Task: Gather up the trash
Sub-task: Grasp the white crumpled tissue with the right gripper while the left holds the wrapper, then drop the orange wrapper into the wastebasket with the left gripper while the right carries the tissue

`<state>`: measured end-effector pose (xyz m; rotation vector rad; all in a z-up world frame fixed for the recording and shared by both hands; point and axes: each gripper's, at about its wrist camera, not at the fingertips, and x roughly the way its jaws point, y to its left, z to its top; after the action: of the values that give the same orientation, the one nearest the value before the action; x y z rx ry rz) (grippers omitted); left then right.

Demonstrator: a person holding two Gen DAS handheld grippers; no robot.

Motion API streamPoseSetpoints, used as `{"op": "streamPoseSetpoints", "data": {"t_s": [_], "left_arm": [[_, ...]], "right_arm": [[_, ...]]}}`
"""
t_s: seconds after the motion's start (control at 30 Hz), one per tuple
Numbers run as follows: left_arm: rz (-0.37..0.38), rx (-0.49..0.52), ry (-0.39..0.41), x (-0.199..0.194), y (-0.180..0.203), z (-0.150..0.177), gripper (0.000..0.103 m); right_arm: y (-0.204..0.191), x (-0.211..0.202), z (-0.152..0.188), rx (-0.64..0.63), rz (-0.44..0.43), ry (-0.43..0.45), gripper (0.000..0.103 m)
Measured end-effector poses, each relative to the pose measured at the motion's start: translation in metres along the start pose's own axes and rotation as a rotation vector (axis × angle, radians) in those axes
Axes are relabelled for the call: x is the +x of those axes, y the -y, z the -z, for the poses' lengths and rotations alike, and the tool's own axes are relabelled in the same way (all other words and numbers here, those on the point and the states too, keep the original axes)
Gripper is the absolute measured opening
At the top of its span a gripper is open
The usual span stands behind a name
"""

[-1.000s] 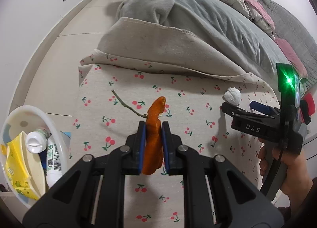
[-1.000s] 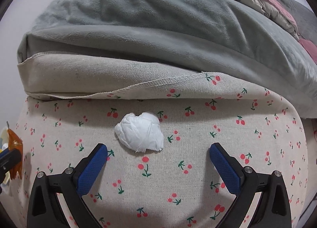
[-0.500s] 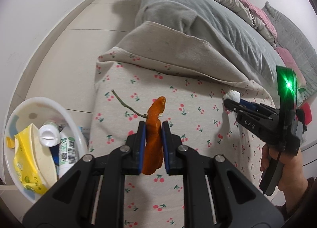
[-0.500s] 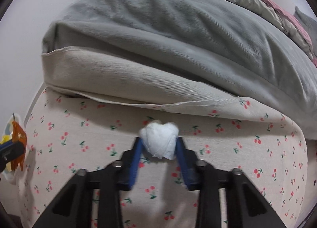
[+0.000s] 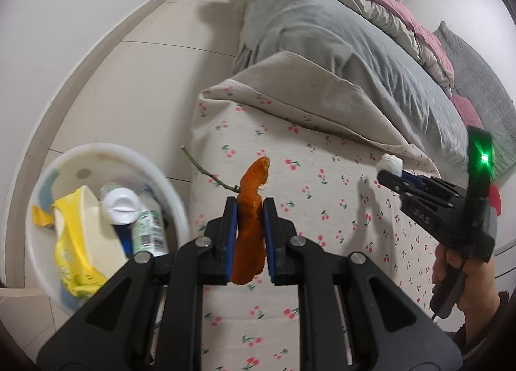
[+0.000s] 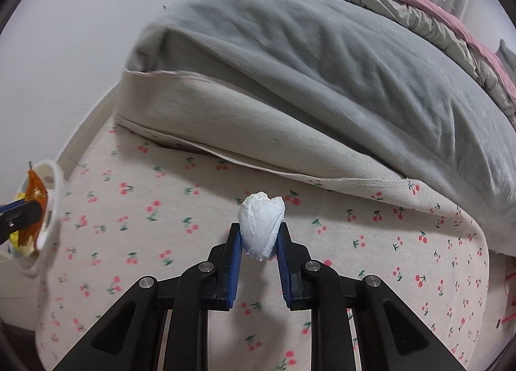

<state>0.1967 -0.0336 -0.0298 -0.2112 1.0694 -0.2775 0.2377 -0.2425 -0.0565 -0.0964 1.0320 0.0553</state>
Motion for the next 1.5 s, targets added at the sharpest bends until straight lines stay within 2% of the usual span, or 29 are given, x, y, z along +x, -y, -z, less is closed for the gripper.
{"op": "streamPoseSetpoints", "data": {"t_s": [0.4,0.53,0.67,0.9,1.07,1.13,1.2,1.23,1.27,1.5], "left_arm": [[-0.005,-0.052,0.037,-0.026,-0.041,0.005,0.017],[-0.028,-0.055,0.054,-0.037,-0.056,0.007,0.017],[-0.056,-0.065,0.064,-0.044,-0.073,0.010,0.017],[-0.085,-0.123,0.060,-0.048,-0.103,0.014,0.017],[-0.092,-0.142,0.084,-0.053,-0.115,0.015,0.017],[-0.098,-0.147,0.098,-0.057,-0.118,0.014,0.024],[-0.098,-0.163,0.110,-0.061,-0.122,0.013,0.056],[-0.104,-0.172,0.127,-0.064,-0.124,0.013,0.062],[-0.107,-0.179,0.144,-0.068,-0.127,0.013,0.065],[-0.117,-0.211,0.141,-0.077,-0.143,0.013,0.066]], "right_arm": [[-0.026,-0.055,0.004,-0.008,-0.072,0.039,0.021],[-0.020,-0.068,0.012,-0.013,-0.094,0.048,0.021],[-0.031,-0.082,0.013,-0.032,-0.124,0.058,0.021],[-0.065,-0.082,0.012,-0.071,-0.183,0.057,0.021],[-0.091,-0.080,0.013,-0.104,-0.223,0.052,0.021],[-0.102,-0.079,0.013,-0.119,-0.237,0.049,0.021],[-0.111,-0.078,0.013,-0.131,-0.249,0.046,0.021],[-0.115,-0.077,0.013,-0.134,-0.254,0.045,0.021],[-0.120,-0.076,0.013,-0.139,-0.262,0.042,0.021],[-0.143,-0.069,0.012,-0.159,-0.306,0.018,0.021]]}}
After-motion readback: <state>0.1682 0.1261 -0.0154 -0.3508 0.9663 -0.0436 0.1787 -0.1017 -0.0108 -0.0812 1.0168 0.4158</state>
